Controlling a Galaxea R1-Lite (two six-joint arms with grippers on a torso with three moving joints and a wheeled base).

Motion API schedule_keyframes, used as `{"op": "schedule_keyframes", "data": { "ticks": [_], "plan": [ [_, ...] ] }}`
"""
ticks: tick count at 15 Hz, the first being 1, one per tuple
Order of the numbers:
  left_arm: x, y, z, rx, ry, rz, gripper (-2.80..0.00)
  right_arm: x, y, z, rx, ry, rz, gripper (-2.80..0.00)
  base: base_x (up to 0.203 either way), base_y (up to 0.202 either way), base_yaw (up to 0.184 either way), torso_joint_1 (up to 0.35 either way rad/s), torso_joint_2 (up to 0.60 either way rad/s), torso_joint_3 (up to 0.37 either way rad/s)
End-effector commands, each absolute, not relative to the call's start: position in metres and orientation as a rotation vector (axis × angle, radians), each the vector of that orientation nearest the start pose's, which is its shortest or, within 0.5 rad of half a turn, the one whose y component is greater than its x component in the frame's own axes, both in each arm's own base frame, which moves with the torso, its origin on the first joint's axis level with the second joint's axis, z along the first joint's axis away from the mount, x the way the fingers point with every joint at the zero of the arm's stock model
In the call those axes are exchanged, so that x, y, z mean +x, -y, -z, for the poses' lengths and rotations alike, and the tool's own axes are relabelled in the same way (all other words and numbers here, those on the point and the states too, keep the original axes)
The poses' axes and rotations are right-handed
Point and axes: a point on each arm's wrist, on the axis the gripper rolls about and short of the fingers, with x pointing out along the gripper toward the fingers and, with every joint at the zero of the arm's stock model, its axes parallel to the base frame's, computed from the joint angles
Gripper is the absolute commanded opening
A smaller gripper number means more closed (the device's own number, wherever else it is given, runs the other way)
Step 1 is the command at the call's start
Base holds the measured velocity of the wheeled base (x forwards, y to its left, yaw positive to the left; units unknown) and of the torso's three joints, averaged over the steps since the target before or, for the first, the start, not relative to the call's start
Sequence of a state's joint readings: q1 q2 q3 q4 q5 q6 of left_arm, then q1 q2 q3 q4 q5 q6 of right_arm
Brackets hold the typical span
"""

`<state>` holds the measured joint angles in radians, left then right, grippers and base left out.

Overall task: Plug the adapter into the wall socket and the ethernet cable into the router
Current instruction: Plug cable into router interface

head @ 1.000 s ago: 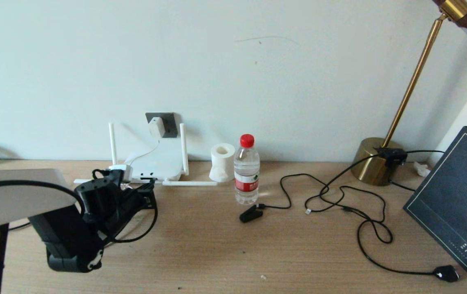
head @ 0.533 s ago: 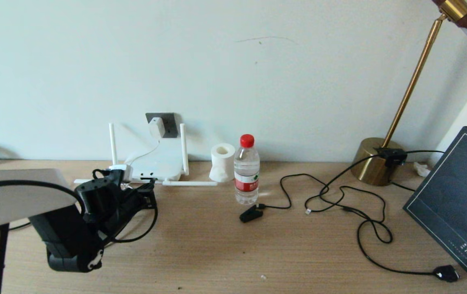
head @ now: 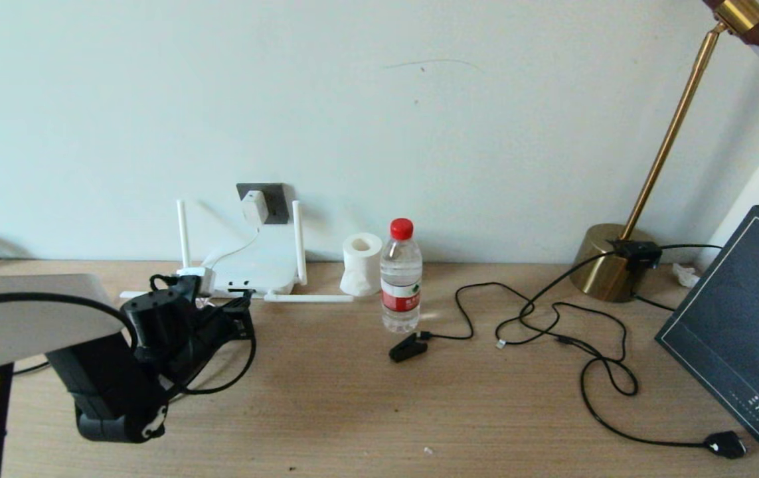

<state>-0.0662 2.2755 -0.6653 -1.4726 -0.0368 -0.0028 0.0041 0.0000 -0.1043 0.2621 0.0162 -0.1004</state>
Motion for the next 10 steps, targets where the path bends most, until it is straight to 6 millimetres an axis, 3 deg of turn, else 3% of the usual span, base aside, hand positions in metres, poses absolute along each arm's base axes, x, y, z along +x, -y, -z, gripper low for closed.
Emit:
{"op": "schedule_keyframes", "data": {
  "ticks": [1, 10],
  "plan": [
    [0.364, 0.0249, -0.0384, -0.001, -0.126, 0.102, -2.8, -0.0328, -0.0002, -0.077, -0.1, -0.16, -0.03, -2.8, 0.0, 0.0, 0.0, 0.0, 0.0, 0.0],
    [0.3608, 0.0246, -0.0386, -0.001, -0.134, 0.099, -2.8, -0.0328, -0.0002, -0.077, -0.1, -0.16, -0.029, -2.8, 0.0, 0.0, 0.0, 0.0, 0.0, 0.0]
  ]
}}
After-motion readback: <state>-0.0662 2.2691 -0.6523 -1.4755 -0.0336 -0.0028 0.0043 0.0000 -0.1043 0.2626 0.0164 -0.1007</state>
